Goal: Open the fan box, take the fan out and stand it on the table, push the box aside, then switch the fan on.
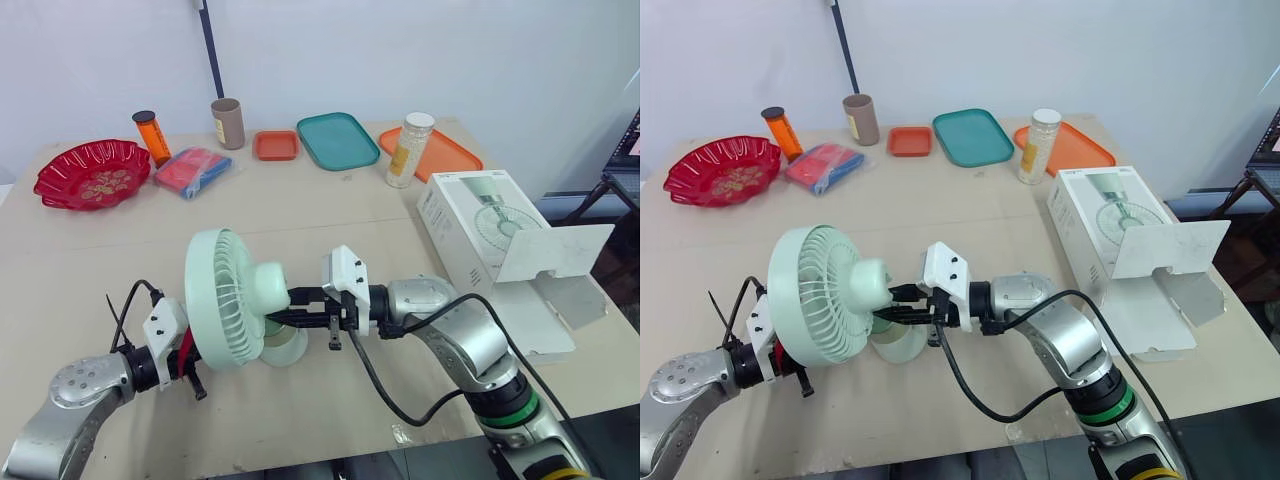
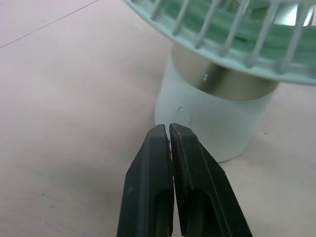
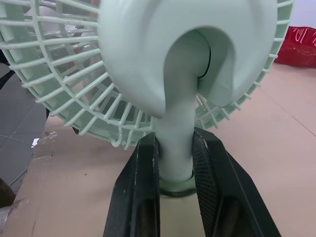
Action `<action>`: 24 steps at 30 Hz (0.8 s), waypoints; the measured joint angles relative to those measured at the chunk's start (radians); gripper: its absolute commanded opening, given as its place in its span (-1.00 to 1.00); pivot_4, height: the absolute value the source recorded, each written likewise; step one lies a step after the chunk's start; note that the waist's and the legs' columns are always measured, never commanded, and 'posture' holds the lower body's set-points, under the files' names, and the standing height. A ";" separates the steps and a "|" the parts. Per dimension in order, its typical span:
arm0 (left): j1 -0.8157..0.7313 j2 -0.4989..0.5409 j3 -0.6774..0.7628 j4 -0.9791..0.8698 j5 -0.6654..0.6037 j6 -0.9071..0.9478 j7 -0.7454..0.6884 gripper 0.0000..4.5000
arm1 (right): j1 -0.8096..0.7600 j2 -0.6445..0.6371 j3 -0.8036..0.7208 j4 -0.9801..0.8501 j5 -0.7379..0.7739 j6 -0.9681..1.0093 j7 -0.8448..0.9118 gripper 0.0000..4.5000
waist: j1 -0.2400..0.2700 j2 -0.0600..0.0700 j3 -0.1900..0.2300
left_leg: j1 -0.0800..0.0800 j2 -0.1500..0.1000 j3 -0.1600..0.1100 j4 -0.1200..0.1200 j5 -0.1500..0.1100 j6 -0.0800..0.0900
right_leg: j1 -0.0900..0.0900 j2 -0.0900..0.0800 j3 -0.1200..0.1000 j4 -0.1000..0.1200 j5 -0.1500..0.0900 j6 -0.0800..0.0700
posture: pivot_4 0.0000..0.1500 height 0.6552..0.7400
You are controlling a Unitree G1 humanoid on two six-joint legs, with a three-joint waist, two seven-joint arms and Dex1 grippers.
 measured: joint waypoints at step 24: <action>0.002 -0.071 -0.068 -0.014 0.015 0.001 0.059 -0.90 | 0.026 -0.108 -0.051 -0.035 0.048 0.002 0.056 -0.83 | 0.001 0.000 0.000 | 0.000 0.000 0.000 0.000 0.000 0.000 | 0.000 0.000 0.000 0.000 0.000 0.000 | 1.00 1.00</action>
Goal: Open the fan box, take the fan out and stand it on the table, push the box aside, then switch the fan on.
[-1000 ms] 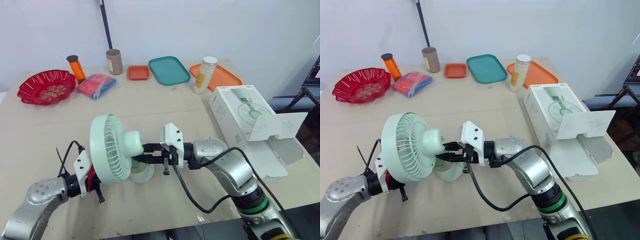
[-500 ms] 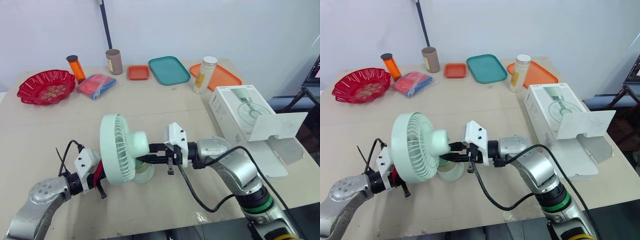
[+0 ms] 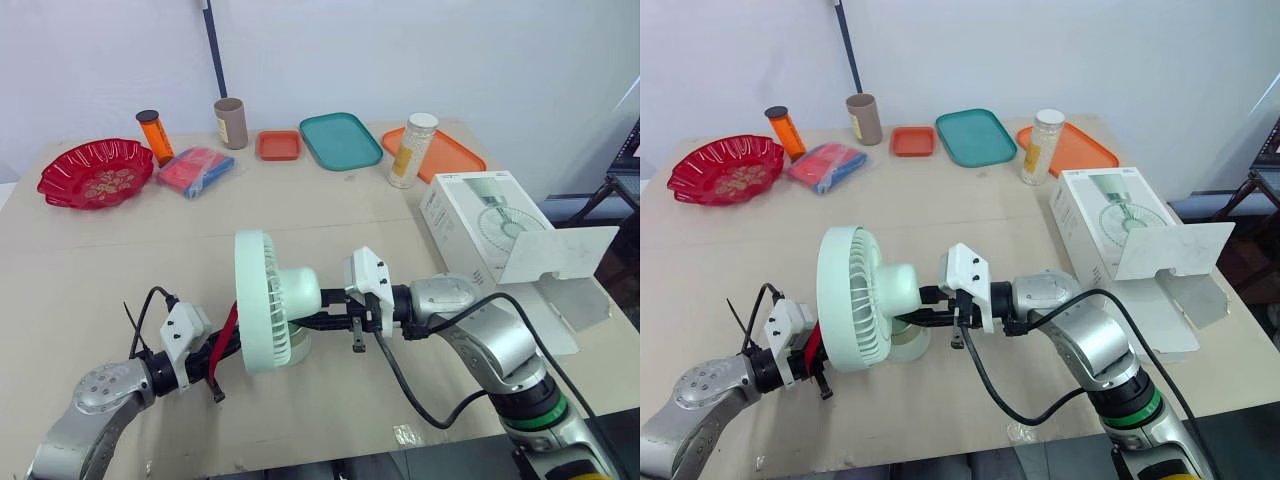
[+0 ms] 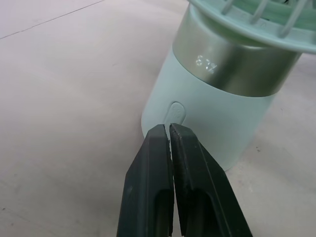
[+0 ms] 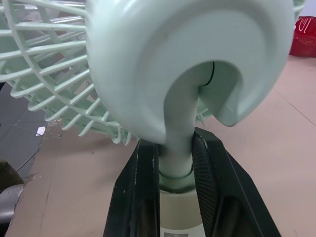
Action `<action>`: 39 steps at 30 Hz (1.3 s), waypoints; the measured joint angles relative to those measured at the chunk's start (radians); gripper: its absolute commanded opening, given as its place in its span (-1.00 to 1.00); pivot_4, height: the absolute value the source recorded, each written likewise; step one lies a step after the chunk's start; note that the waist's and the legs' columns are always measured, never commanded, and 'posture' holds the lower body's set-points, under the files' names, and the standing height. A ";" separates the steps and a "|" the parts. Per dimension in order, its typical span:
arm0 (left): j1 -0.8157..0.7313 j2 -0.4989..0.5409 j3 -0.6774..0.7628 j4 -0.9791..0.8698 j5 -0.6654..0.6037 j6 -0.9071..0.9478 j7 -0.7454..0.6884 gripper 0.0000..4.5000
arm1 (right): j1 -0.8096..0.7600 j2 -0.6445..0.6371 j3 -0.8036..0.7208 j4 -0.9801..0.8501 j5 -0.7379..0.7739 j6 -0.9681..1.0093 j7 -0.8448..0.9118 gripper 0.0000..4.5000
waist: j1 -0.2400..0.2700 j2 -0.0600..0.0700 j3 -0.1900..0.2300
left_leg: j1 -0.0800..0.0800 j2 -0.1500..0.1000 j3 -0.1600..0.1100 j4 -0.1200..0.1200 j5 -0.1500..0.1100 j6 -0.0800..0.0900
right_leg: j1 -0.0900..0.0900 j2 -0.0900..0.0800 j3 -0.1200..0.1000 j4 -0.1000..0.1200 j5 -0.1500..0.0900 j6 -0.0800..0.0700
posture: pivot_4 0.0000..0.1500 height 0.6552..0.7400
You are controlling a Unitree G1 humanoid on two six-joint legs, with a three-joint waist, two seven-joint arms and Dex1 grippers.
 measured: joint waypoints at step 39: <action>0.147 -0.015 0.164 -0.098 -0.075 0.070 0.108 -0.90 | -0.013 0.025 0.025 0.043 -0.027 -0.053 -0.002 -0.83 | -0.001 -0.001 0.000 | 0.000 0.001 0.000 0.000 0.000 0.000 | 0.000 0.000 0.000 0.000 0.000 0.000 | 1.00 1.00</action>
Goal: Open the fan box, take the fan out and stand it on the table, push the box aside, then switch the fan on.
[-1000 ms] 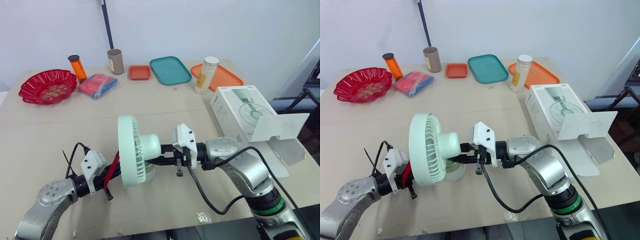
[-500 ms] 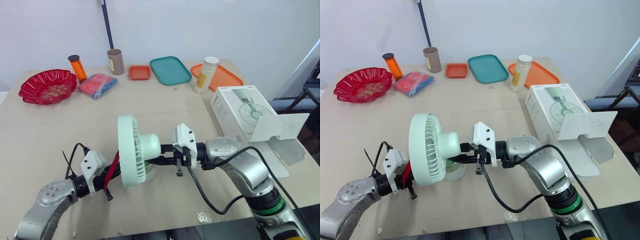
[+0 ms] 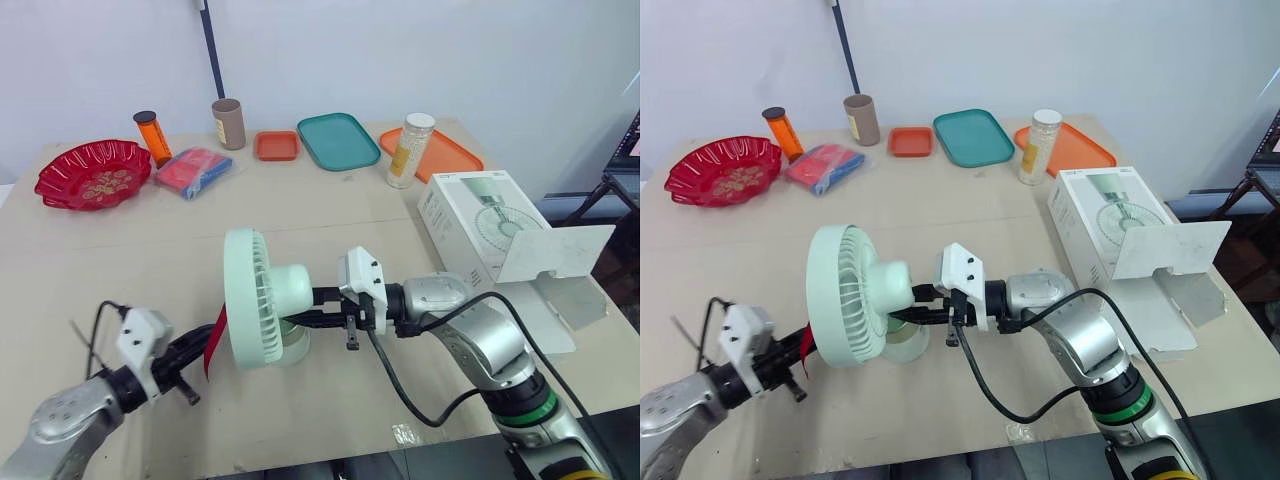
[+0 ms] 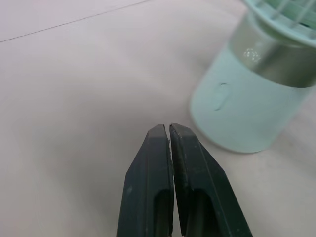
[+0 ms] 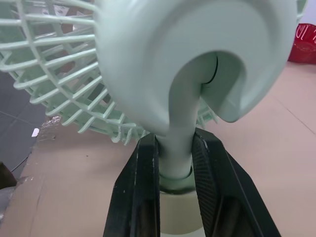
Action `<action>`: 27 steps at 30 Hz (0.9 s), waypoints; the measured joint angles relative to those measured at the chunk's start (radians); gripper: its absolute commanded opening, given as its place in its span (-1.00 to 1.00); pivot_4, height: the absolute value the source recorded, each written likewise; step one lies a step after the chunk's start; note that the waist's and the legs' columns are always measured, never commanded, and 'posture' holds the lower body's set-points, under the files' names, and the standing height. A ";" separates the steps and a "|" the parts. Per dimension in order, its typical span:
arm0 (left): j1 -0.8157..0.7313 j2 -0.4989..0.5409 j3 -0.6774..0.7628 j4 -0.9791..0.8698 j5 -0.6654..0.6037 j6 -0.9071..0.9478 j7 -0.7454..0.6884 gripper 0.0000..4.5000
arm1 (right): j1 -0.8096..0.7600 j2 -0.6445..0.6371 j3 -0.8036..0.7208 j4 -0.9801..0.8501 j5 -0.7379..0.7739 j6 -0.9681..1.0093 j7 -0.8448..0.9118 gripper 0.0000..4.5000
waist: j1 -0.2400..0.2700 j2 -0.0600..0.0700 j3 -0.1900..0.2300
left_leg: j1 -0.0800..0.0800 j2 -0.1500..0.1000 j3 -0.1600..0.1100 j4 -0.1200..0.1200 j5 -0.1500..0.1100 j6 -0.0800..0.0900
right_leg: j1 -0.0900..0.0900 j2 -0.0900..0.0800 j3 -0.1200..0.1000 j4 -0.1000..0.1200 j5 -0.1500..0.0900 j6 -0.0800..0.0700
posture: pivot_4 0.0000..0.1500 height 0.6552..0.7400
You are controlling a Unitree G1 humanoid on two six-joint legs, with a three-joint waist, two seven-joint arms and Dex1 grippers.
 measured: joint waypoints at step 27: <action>0.277 -0.174 0.264 -0.273 -0.164 0.100 0.283 -0.90 | -0.075 0.107 0.022 0.305 -0.047 -0.257 0.088 -0.83 | -0.001 -0.001 -0.004 | 0.018 0.000 0.002 -0.002 -0.002 0.003 | 0.017 0.002 0.003 -0.001 -0.006 0.001 | 1.00 1.00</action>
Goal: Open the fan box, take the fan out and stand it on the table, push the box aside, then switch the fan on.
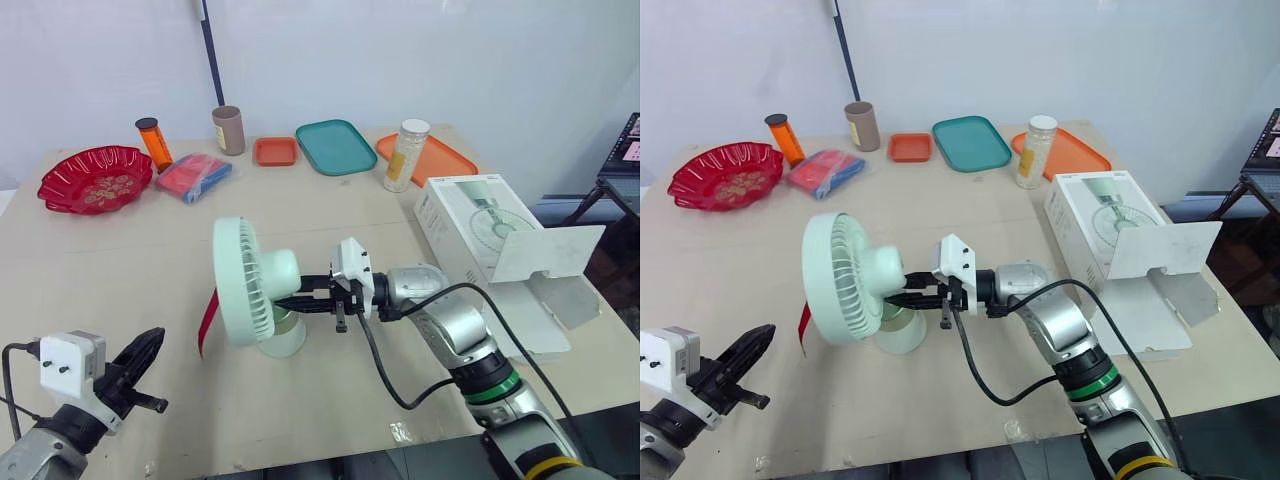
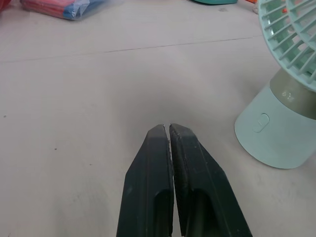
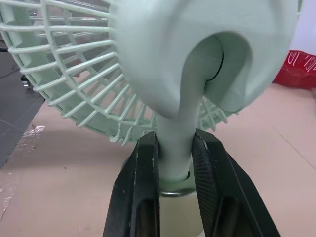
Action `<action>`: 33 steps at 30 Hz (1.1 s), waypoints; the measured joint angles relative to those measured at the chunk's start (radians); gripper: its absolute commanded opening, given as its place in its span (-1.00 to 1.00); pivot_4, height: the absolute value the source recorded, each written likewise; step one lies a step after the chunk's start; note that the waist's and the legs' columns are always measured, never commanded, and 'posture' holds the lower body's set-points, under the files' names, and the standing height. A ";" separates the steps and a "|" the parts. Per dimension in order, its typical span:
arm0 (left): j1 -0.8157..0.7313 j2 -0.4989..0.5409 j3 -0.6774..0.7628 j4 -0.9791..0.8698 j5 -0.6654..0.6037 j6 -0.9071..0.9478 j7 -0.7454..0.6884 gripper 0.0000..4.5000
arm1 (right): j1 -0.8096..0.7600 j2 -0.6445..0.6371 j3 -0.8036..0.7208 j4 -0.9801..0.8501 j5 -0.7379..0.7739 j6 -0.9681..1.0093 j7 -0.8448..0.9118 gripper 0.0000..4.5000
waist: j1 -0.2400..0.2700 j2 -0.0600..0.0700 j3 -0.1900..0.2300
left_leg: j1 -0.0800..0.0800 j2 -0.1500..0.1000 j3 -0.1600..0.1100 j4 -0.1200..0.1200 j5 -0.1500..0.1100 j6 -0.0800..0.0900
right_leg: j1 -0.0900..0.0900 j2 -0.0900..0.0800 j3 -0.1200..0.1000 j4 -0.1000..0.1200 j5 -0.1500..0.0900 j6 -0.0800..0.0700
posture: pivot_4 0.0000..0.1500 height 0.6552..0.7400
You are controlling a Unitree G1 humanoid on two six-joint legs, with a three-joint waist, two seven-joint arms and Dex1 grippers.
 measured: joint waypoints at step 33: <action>-0.113 0.052 -0.076 0.046 0.004 0.024 -0.001 -0.90 | 0.015 -0.095 -0.097 -0.084 0.003 0.114 -0.042 -0.83 | 0.001 0.000 0.005 | -0.004 -0.001 -0.001 0.000 -0.001 0.002 | -0.002 -0.002 0.000 -0.002 -0.001 0.002 | 1.00 1.00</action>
